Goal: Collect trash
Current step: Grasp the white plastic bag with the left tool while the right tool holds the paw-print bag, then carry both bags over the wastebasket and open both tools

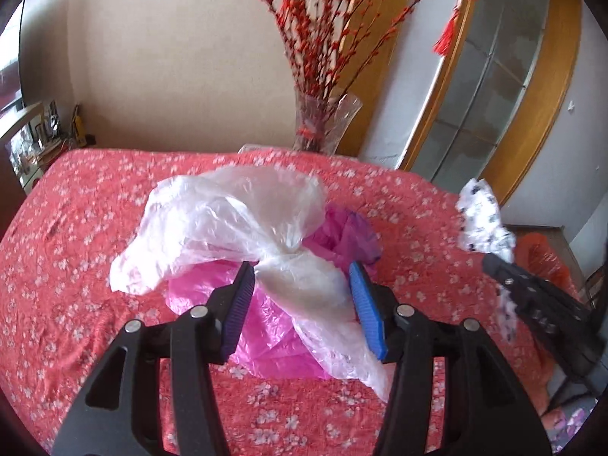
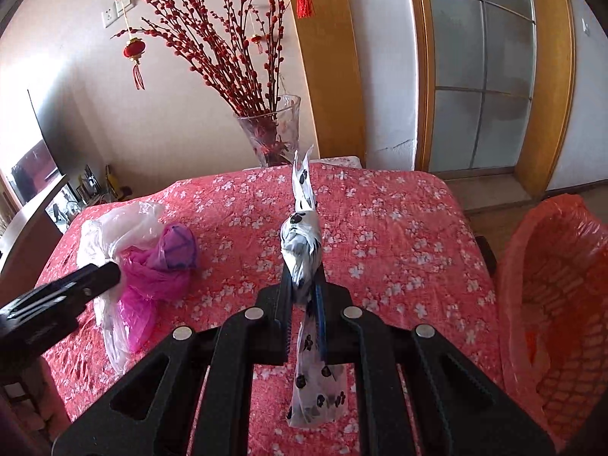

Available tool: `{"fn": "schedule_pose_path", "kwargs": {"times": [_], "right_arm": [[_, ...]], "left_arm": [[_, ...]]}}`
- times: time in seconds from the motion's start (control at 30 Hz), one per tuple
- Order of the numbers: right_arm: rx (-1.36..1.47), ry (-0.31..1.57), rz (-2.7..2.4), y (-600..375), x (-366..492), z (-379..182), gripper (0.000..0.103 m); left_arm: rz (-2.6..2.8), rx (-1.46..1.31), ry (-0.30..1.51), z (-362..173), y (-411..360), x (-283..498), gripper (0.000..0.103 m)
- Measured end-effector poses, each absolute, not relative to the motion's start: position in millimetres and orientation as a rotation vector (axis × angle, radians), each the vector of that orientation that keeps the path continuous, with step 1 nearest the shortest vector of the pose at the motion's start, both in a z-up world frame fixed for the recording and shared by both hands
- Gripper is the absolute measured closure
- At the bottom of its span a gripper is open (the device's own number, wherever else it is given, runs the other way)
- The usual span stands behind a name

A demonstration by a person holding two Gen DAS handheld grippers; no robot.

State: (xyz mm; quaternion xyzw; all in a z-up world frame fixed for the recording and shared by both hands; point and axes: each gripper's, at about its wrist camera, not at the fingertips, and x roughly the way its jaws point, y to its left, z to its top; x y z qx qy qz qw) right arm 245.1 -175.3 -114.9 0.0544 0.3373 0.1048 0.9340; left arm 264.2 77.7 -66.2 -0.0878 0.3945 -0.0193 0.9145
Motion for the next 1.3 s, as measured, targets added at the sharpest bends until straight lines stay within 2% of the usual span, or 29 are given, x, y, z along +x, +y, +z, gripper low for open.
{"fn": "schedule_pose_path", "kwargs": {"times": [0.03, 0.17, 0.3, 0.7, 1.3], "right_arm": [[0.113, 0.689, 0.216, -175.9, 244.4, -114.9, 0.092], [0.118, 0.686, 0.222, -176.4, 242.5, -114.1, 0.092], [0.122, 0.681, 0.229, -175.0, 239.6, -112.8, 0.092], [0.150, 0.631, 0.230, -190.4, 218.4, -96.9, 0.092], [0.204, 0.526, 0.118, -260.3, 173.2, -58.8, 0.092]], "left_arm": [[-0.037, -0.189, 0.822, -69.3, 77.7, 265.5, 0.052], [-0.055, -0.222, 0.828, -76.8, 83.2, 261.1, 0.070], [-0.083, -0.238, 0.796, -73.4, 88.7, 251.7, 0.081], [-0.100, -0.252, 0.698, -38.3, 123.9, 223.6, 0.082], [-0.354, -0.232, 0.669, -5.5, 25.0, 224.0, 0.082]]}}
